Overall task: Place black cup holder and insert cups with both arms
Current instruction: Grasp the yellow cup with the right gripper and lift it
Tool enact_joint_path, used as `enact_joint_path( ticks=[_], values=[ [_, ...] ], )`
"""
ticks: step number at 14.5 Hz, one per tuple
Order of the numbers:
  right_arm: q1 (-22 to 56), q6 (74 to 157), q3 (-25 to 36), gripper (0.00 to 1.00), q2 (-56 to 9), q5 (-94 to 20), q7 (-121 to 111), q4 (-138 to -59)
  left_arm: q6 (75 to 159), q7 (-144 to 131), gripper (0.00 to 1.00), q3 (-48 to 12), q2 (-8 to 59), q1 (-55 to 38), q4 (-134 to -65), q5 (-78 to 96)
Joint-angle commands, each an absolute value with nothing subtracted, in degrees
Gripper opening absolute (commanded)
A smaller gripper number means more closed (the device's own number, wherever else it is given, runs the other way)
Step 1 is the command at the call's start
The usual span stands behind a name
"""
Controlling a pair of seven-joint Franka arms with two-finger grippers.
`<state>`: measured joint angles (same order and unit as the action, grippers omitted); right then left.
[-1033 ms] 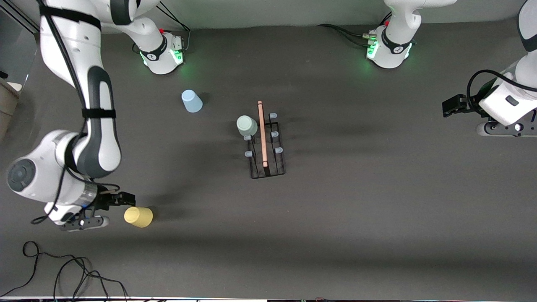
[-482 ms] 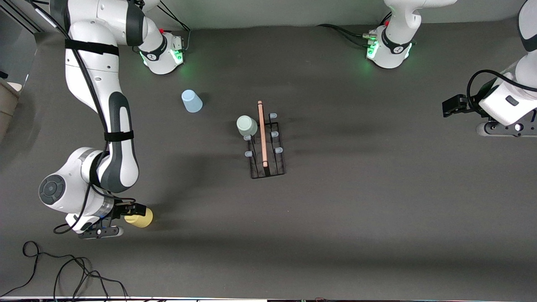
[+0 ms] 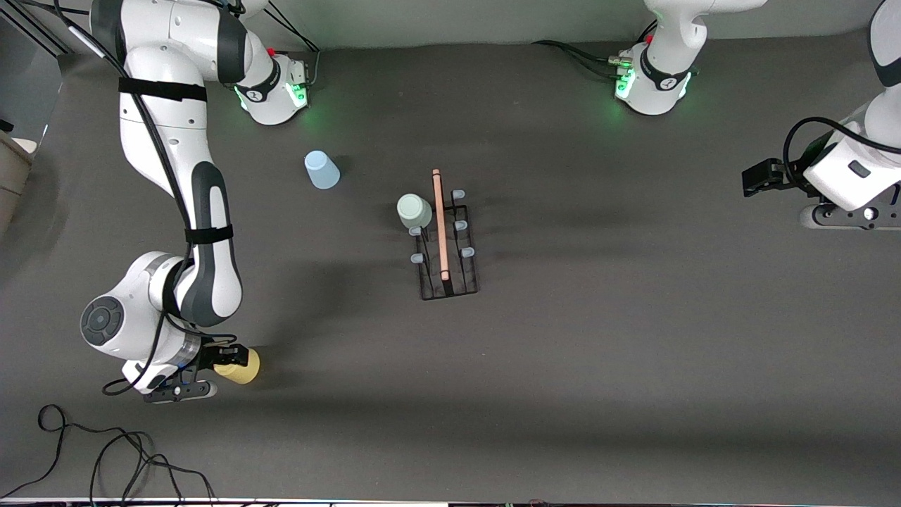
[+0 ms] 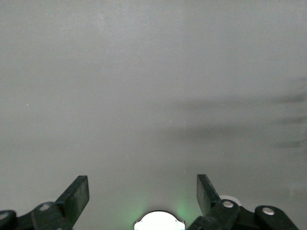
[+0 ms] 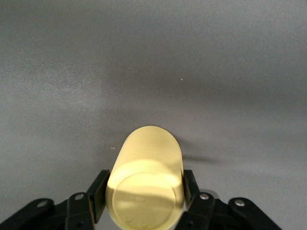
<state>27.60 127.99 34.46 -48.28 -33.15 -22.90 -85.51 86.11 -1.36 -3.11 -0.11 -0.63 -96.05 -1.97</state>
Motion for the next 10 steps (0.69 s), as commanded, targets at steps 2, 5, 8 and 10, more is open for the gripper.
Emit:
enact_joint_path(
  ticks=[2,5,8,10],
  values=[
    [27.77,120.01,35.41,0.26,-43.79,-33.23,-24.53,-84.03,85.52,-0.53,1.00,-3.16,-1.23,-0.44,-96.33,-2.37],
    [31.36,111.04,36.65,0.26,-33.78,-20.96,-17.18,-83.32,85.52,-0.53,1.00,-3.16,-1.23,-0.44,-96.33,-2.37],
    [37.42,102.25,36.65,0.26,-26.65,-15.03,-5.93,-83.32,85.52,-0.53,1.00,-3.16,-1.23,-0.44,-96.33,-2.37],
    [42.25,98.19,36.65,0.26,-24.09,-14.94,4.17,-83.23,85.52,-0.53,1.00,-3.16,-1.23,-0.44,-96.33,-2.37]
  ],
)
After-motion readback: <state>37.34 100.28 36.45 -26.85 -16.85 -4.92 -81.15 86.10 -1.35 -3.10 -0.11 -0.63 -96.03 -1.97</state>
